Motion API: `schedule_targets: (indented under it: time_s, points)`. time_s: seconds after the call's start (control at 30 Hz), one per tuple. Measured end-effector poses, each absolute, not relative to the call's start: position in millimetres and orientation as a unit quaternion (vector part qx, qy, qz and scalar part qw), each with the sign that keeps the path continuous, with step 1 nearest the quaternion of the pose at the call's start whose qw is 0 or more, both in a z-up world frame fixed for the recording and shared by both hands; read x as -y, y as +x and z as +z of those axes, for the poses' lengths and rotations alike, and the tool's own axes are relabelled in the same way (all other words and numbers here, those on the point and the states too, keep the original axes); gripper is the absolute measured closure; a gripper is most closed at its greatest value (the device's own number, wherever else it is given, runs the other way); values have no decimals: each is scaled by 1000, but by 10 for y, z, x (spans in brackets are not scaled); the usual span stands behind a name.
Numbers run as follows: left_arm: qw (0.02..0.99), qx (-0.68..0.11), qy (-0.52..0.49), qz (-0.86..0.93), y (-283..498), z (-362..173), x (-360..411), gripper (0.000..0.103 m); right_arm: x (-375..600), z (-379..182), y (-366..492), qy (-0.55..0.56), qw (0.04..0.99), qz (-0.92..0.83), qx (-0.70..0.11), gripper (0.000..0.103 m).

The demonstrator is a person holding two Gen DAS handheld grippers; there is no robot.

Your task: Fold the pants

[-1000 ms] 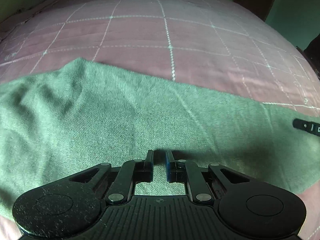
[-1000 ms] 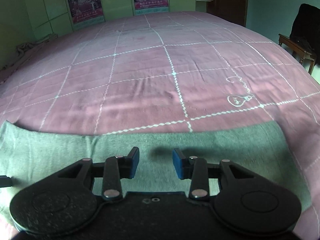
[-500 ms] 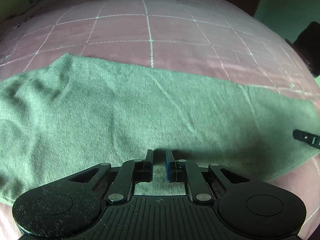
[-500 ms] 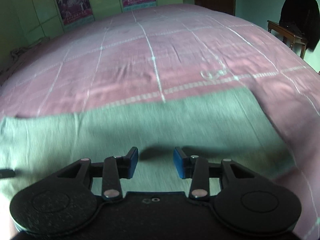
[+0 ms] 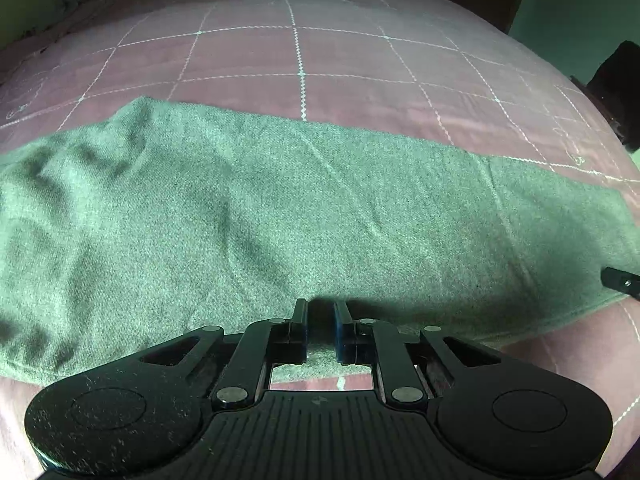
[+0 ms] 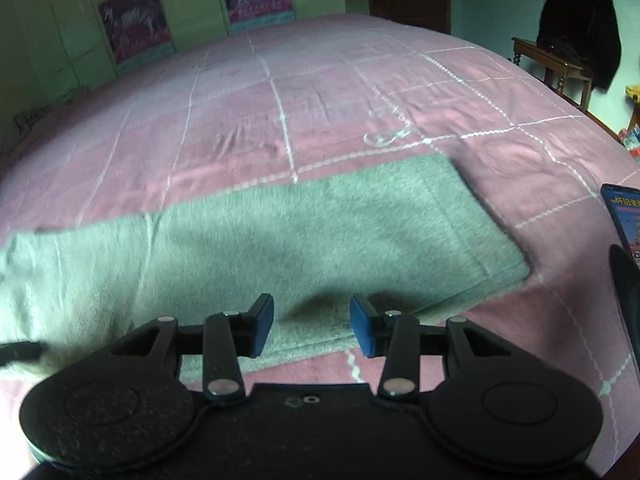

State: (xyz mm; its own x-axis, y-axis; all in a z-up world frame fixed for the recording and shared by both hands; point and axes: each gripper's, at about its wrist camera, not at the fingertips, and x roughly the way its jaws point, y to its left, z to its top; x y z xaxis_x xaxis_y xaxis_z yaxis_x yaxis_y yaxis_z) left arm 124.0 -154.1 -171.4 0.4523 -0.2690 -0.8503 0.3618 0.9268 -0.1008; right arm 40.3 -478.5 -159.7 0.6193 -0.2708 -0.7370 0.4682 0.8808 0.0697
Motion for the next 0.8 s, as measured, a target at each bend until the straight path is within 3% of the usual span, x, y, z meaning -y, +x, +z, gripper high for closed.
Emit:
schedule_targets:
  time_s: [0.43, 0.8]
  points:
    - [865, -488, 8, -120, 1323, -1661, 1002, 90, 4754, -1385, 271, 147, 901, -201, -356, 56]
    - [870, -484, 35, -89, 1413, -1791, 700, 90, 4435, -1709, 625, 100, 889, -182, -408, 52]
